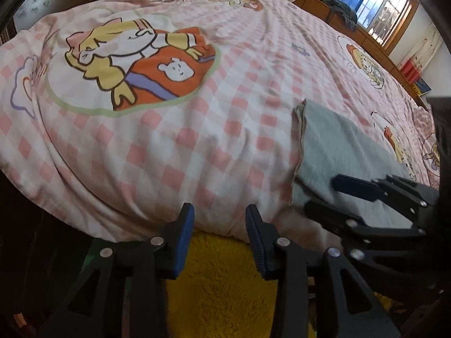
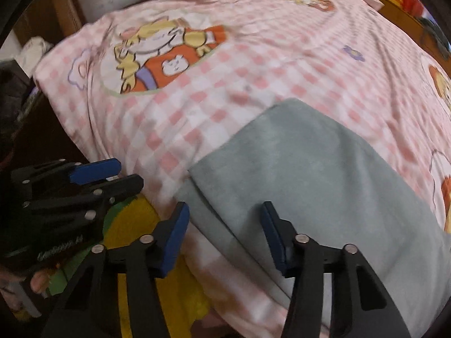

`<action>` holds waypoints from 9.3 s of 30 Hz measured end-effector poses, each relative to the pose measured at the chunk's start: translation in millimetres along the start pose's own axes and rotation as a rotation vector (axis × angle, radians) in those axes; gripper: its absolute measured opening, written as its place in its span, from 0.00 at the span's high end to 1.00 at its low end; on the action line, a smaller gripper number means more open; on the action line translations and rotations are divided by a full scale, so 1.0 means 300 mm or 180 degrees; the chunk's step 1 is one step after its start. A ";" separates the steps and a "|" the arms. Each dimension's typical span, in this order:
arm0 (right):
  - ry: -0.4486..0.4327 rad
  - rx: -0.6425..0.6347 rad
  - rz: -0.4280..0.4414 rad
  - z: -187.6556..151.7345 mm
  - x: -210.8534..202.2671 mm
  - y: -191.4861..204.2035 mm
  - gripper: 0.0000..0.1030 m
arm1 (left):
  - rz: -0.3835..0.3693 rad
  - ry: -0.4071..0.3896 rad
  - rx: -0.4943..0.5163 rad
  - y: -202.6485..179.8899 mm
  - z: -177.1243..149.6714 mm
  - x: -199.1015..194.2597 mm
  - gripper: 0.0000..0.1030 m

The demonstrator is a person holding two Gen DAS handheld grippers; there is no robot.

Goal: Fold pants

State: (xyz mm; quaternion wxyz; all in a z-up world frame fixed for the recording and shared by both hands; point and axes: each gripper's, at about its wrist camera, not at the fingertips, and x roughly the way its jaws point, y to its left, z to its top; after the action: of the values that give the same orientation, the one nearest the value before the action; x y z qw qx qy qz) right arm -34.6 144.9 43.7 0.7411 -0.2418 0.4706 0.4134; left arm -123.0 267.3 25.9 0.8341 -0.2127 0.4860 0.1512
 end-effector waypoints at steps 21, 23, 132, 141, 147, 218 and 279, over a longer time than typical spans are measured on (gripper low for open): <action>-0.0278 -0.0037 0.0580 0.020 -0.088 0.015 0.95 | -0.0052 0.0020 -0.0161 0.046 -0.013 0.019 0.62; -0.0141 -0.0040 0.0777 0.018 -0.027 0.037 0.95 | -0.0047 0.0020 -0.0152 0.045 -0.014 0.017 0.62; -0.0038 0.2255 -0.1121 -0.878 -0.376 -0.791 0.50 | -0.0606 -0.0003 0.0399 -0.304 0.035 0.053 0.47; -0.0052 0.2266 -0.1093 -0.878 -0.366 -0.806 0.49 | -0.0290 -0.0082 0.0142 -0.269 0.019 0.087 0.47; -0.0057 0.2265 -0.1088 -0.877 -0.364 -0.808 0.47 | -0.0554 -0.0144 0.0025 -0.283 0.007 0.063 0.52; -0.0747 0.3191 -0.0843 -1.158 -0.647 -1.063 0.46 | -0.1719 0.0532 0.2370 -1.571 -0.280 0.128 0.49; -0.0748 0.3616 -0.1296 -1.151 -0.713 -1.346 0.94 | -0.1176 -0.0012 0.1644 -1.161 -0.082 0.068 0.46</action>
State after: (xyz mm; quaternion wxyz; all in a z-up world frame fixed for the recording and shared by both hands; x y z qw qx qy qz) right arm 86.9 -414.2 71.4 0.8651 0.1532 0.4769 -0.0279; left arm 28.2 -44.9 69.5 0.8748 -0.0783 0.4598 -0.1308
